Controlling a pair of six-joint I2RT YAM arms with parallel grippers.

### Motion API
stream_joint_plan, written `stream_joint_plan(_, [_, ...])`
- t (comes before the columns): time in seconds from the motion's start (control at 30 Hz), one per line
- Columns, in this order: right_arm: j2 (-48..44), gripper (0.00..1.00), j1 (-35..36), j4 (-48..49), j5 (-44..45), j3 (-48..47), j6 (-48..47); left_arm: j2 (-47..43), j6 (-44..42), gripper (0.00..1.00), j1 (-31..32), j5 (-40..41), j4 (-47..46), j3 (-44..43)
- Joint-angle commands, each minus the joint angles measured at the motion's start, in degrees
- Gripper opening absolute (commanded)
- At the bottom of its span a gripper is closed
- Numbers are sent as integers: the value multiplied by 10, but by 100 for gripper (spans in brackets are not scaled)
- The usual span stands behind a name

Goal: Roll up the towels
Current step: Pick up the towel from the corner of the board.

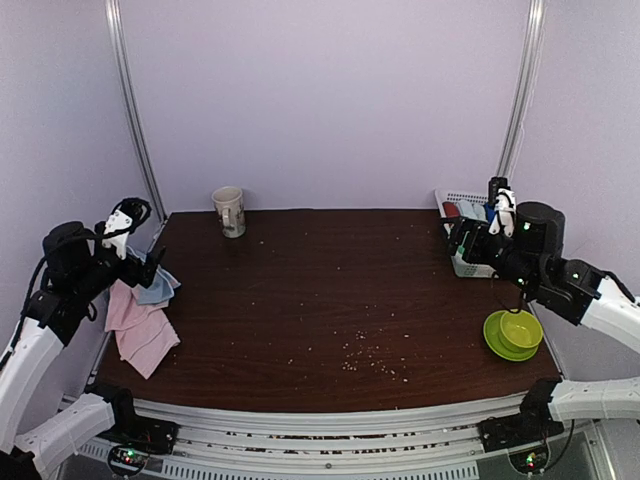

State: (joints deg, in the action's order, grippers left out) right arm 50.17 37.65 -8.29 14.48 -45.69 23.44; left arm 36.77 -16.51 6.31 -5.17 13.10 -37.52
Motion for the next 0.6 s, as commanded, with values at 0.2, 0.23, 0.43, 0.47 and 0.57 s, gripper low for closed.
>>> stream_joint_plan(0.2, [-36, 100, -2, 66, 8, 45, 31, 53, 32, 98, -10, 98, -61, -4])
stream_joint_plan(0.23, [-44, 100, -2, 73, 3, 51, 26, 57, 31, 98, -13, 96, -63, -6])
stream_joint_plan(0.43, [-16, 100, -1, 4, 28, 22, 39, 127, 31, 98, -68, 34, -35, -55])
stream_joint_plan(0.47, [-7, 100, 0, -2, 38, 22, 45, 143, 36, 98, -87, 10, -30, -65])
stream_joint_plan(0.57, [18, 100, 2, -19, 47, 25, 62, 188, 37, 98, -139, -32, -26, -86])
